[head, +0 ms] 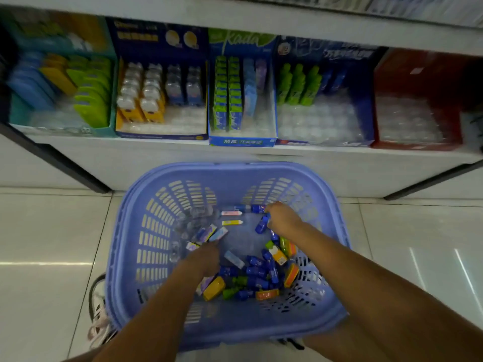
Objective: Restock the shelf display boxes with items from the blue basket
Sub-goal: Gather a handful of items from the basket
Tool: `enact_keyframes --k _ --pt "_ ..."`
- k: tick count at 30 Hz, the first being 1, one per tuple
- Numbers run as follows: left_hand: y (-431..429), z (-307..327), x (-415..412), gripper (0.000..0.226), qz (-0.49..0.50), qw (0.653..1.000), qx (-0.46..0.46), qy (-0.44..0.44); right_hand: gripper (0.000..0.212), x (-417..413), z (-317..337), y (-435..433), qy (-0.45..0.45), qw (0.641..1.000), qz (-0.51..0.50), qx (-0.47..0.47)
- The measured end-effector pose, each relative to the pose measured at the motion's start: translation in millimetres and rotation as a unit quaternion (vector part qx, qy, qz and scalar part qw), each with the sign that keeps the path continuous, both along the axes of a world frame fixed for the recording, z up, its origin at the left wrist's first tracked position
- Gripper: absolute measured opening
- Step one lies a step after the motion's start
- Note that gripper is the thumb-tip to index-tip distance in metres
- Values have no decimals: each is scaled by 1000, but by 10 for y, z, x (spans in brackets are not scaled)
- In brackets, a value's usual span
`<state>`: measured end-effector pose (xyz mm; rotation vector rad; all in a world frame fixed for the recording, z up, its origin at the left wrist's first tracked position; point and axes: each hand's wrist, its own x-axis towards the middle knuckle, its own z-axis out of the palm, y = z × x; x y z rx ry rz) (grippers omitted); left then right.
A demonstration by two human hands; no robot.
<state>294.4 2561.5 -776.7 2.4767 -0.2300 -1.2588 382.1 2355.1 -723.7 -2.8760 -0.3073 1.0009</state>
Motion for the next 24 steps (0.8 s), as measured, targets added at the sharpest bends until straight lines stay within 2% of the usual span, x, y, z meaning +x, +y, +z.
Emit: enact_keyframes --k 5,9,11,13,15,19,20,21,24 --pt "-33 -196 -43 37 41 999 -1 6 40 -68 -537 21 7 990 130 -58" --pt "-87 -181 74 26 104 994 -10 -39 29 -4 -660 132 2 986 142 -84" --pt "-136 -101 176 31 199 977 -68 -26 36 -13 -670 232 -25 988 152 -25" --pt "-194 -29 266 36 320 932 -173 6 38 -99 -624 347 14 992 89 88" --pt "-204 18 322 35 379 894 -241 10 33 -212 -584 413 37 981 27 190" --pt "-100 -25 321 21 403 888 -218 32 49 -171 -563 316 1 971 -22 237" --pt "-86 -38 320 14 439 870 -218 45 49 -109 -585 272 -19 975 -41 217" --pt "-76 -33 322 9 493 838 -225 62 45 -40 -608 224 -47 982 -52 175" --pt "-43 35 329 10 641 700 -286 130 40 82 -714 116 -98 995 -14 -15"
